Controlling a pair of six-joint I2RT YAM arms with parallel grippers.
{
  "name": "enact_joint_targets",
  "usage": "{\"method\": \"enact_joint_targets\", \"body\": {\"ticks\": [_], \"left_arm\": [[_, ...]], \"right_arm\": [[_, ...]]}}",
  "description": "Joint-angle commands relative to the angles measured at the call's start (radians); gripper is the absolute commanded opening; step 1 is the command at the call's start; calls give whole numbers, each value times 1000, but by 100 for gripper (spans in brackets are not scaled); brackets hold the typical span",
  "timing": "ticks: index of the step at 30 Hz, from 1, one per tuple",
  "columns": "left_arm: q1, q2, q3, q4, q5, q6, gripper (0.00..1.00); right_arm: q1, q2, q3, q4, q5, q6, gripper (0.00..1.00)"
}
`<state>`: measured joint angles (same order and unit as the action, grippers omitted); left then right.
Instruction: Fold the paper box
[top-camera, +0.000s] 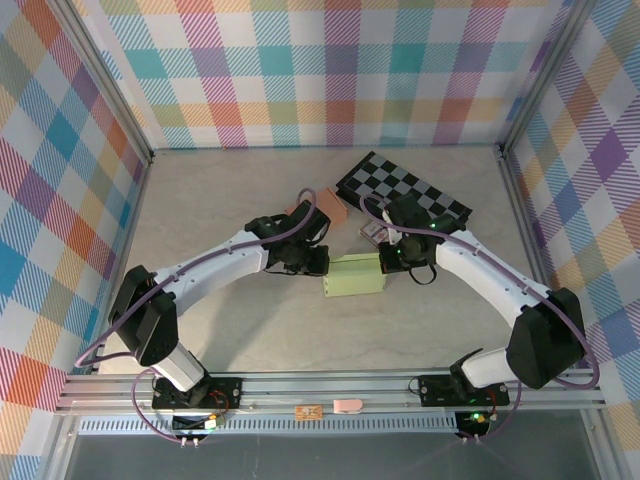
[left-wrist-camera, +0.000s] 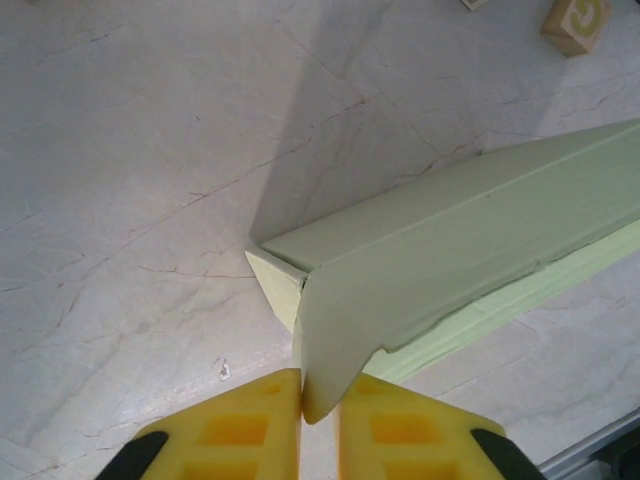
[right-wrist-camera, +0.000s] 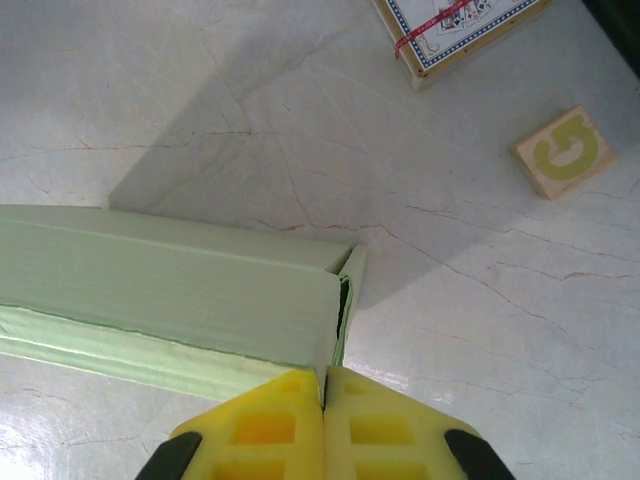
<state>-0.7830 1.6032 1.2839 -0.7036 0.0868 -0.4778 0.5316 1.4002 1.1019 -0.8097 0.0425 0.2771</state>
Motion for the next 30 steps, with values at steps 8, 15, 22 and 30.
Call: {"method": "enact_joint_targets", "body": {"ticks": [8, 15, 22, 30], "left_arm": [[-15, -12, 11, -3, 14, -73, 11], [-21, -11, 6, 4, 32, -143, 10], [-25, -13, -41, 51, 45, -194, 9], [-24, -15, -69, 78, 51, -209, 9]], "right_arm": [[10, -3, 21, -35, 18, 19, 1], [11, -13, 8, -34, 20, 23, 1], [10, -21, 0, -33, 23, 20, 1], [11, -30, -13, -32, 25, 18, 1]]}}
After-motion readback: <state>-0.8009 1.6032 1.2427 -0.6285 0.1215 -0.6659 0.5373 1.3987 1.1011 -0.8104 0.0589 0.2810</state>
